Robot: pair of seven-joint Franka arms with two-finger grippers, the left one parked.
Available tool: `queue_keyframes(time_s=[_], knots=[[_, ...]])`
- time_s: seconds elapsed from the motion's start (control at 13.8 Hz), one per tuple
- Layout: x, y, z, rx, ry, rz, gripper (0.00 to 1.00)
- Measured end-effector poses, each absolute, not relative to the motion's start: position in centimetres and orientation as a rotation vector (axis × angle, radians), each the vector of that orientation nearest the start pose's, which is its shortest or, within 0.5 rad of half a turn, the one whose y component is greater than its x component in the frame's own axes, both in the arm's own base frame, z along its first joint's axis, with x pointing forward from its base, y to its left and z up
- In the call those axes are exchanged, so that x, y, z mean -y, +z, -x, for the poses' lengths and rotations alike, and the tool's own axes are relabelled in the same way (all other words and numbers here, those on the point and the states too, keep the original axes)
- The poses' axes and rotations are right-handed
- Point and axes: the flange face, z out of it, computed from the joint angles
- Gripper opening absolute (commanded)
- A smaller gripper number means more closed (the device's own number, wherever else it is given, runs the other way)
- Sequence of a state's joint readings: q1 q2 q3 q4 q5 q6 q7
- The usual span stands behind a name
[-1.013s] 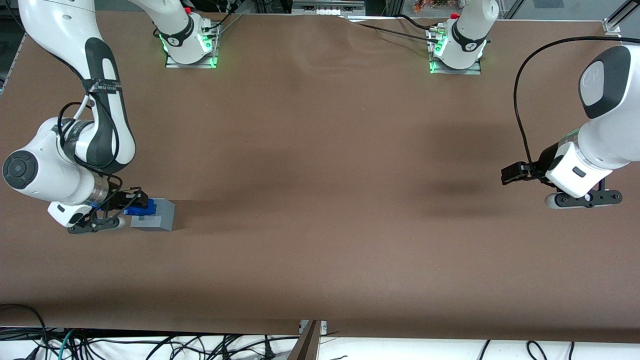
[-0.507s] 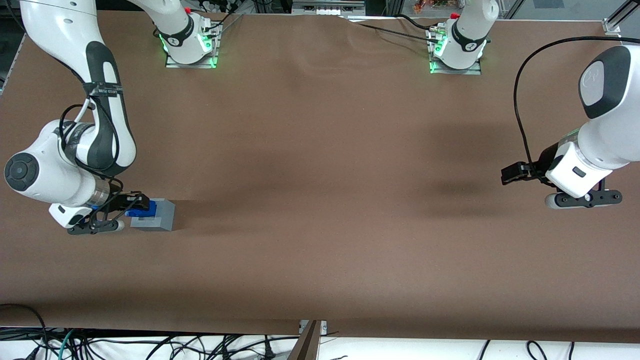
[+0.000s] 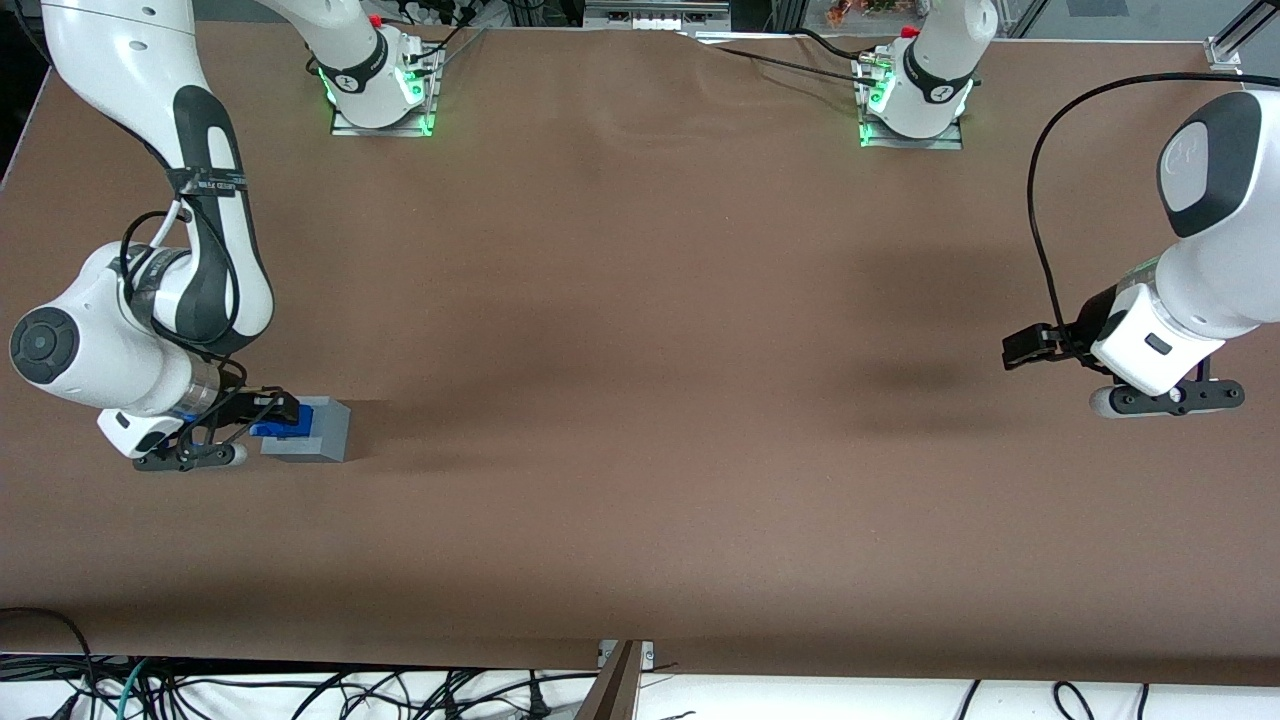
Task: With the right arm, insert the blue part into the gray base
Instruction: 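Lower the blue part into the opening and open the right gripper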
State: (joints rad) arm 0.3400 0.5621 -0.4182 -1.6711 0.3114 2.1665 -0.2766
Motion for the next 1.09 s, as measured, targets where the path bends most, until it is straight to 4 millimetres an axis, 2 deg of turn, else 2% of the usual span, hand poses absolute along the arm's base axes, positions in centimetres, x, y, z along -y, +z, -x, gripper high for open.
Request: queue_keyframes(time_s=[0.36, 0.43, 0.51, 0.58, 0.8, 1.09], knots=[[0.84, 29.25, -67.77, 0.115, -0.003, 3.107, 0.29], [0.84, 29.25, -67.81, 0.116, -0.004, 3.108, 0.41], [0.86, 29.22, -67.84, 0.115, -0.006, 3.109, 0.79], [0.86, 29.22, -67.84, 0.111, -0.006, 3.109, 0.98], [0.83, 29.05, -67.89, 0.063, -0.005, 3.112, 0.99], [0.37, 29.99, -68.39, 0.047, -0.018, 3.109, 0.99]])
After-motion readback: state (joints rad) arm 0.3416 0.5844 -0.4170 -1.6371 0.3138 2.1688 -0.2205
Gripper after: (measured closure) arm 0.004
